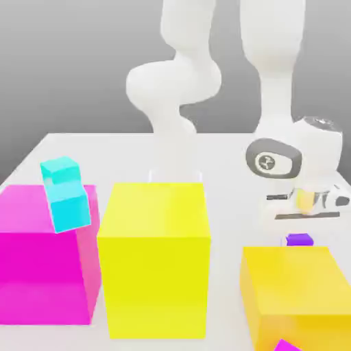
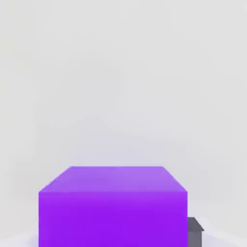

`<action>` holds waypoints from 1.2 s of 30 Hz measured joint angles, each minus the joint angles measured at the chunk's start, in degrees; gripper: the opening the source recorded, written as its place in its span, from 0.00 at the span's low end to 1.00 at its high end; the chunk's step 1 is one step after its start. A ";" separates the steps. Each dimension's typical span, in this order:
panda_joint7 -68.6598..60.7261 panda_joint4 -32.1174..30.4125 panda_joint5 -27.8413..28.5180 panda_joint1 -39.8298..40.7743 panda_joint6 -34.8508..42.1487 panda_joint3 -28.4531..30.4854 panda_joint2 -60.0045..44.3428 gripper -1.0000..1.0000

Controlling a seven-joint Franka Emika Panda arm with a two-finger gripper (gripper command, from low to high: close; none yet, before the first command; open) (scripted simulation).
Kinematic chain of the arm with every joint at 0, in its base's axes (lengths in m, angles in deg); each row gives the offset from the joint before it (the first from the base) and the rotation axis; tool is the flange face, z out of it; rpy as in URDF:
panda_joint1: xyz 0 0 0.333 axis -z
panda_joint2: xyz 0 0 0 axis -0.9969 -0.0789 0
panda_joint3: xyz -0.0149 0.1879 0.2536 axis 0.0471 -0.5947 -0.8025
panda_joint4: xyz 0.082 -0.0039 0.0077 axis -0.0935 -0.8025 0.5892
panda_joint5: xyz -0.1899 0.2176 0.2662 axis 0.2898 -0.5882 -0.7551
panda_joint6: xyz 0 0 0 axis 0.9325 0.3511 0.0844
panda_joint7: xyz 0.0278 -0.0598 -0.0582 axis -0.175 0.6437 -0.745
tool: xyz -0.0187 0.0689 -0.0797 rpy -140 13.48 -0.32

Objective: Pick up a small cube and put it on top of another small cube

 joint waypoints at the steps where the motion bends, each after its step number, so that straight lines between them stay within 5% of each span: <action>1: -1.76 -0.31 -2.32 1.40 0.82 -1.92 1.26 0.00; 10: -13.36 -2.72 -18.11 5.67 7.73 -10.23 10.90 0.00; 17: -2.23 6.02 -15.07 5.55 16.68 -9.04 10.06 0.00; 24: 5.70 13.08 -5.06 16.89 20.69 -1.90 11.76 0.00; 30: 4.12 16.87 -0.85 26.70 23.98 2.76 16.19 0.00; 36: -7.10 19.29 -2.40 31.73 30.55 7.59 20.99 0.00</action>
